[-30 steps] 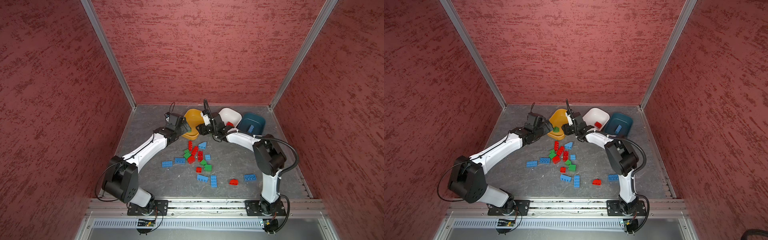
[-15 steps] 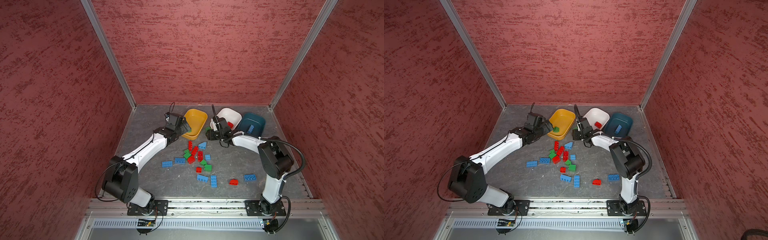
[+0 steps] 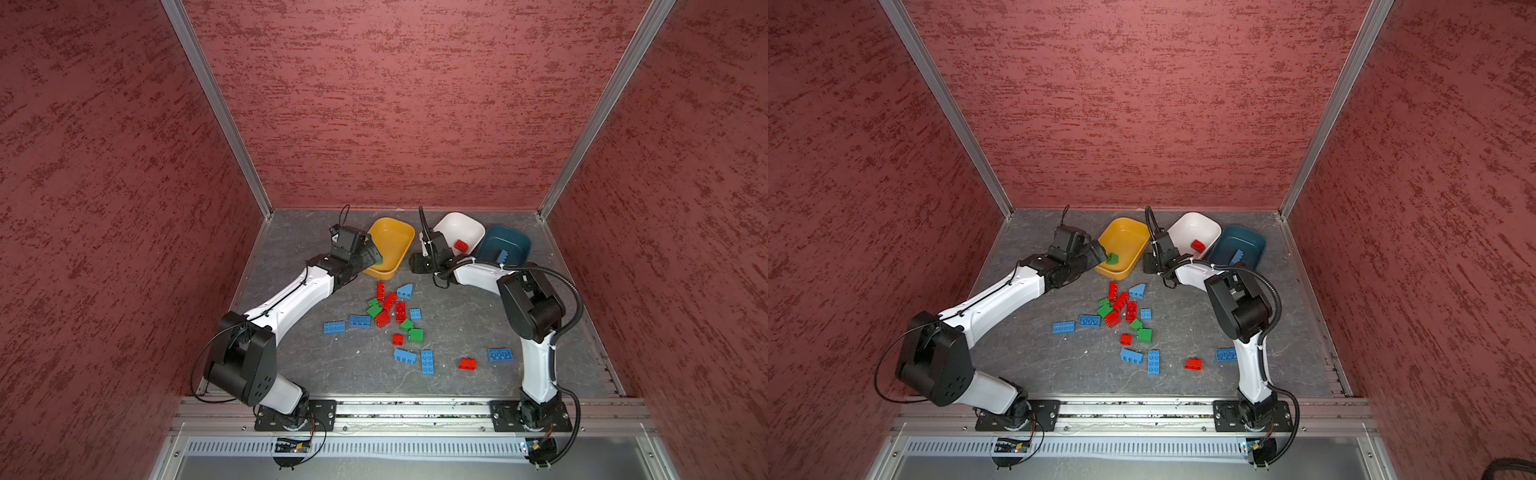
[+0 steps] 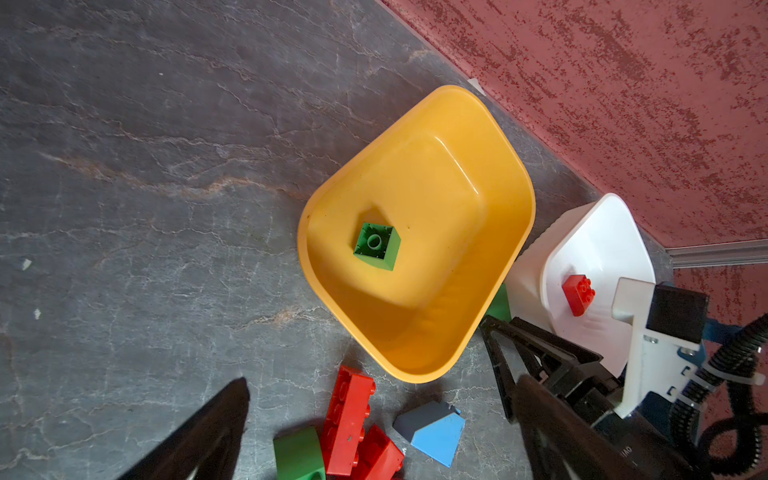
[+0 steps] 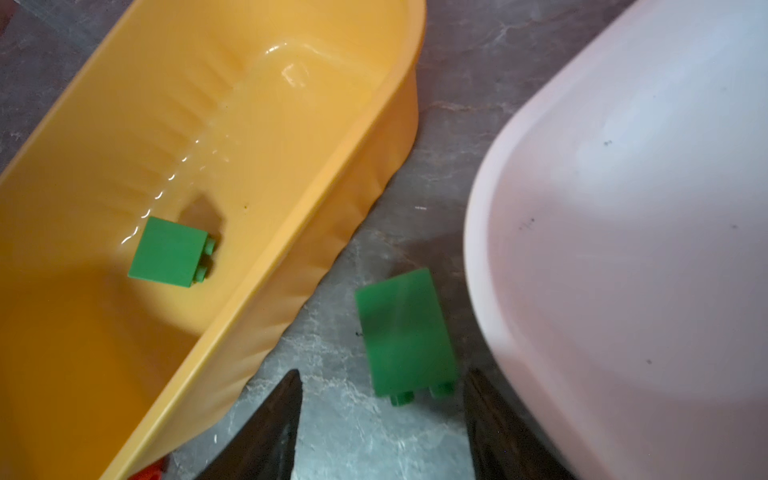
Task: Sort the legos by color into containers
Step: 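Grasp another green brick beside the white bin with the right gripper, then carry the green brick over the yellow bin while the left gripper lowers to the pile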
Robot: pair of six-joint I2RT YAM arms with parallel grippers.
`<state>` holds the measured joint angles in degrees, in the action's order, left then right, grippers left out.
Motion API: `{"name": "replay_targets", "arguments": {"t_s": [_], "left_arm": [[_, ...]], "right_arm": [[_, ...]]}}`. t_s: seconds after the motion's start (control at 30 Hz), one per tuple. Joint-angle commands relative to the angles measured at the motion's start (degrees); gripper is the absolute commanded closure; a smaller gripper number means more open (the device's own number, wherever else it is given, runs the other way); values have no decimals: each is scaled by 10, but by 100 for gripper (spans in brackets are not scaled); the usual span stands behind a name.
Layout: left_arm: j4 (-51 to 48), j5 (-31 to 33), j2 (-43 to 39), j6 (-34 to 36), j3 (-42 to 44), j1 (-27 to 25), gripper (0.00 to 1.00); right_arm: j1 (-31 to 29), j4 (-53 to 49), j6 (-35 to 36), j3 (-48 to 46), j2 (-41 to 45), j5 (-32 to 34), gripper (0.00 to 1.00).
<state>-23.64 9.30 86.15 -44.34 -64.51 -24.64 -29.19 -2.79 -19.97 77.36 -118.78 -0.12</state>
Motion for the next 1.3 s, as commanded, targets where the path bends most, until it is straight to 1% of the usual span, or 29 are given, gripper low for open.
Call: {"name": "replay_targets", "arguments": {"t_s": [0.0,0.17,0.37,0.53,0.67,0.87,1.07,1.27], "left_arm": [[-10,4,7,0,-17,5,1],[-10,3,12,1,-22,3,0],[-13,6,14,5,-23,0,1],[-12,3,15,4,-23,0,1],[-10,-4,15,6,-23,0,1],[-15,-7,10,17,-13,0,1],[-29,-12,9,37,-5,-1,1],[-42,-16,1,51,18,-1,1]], "right_arm": [[1,31,27,22,-21,20,37],[0,27,41,37,-39,24,41],[-3,32,54,25,-35,33,53],[-6,42,61,8,-21,33,58],[-9,44,64,-11,0,30,60],[-17,61,68,-69,55,22,61],[-27,86,65,-125,110,26,64],[-37,121,82,-158,155,20,64]]}}
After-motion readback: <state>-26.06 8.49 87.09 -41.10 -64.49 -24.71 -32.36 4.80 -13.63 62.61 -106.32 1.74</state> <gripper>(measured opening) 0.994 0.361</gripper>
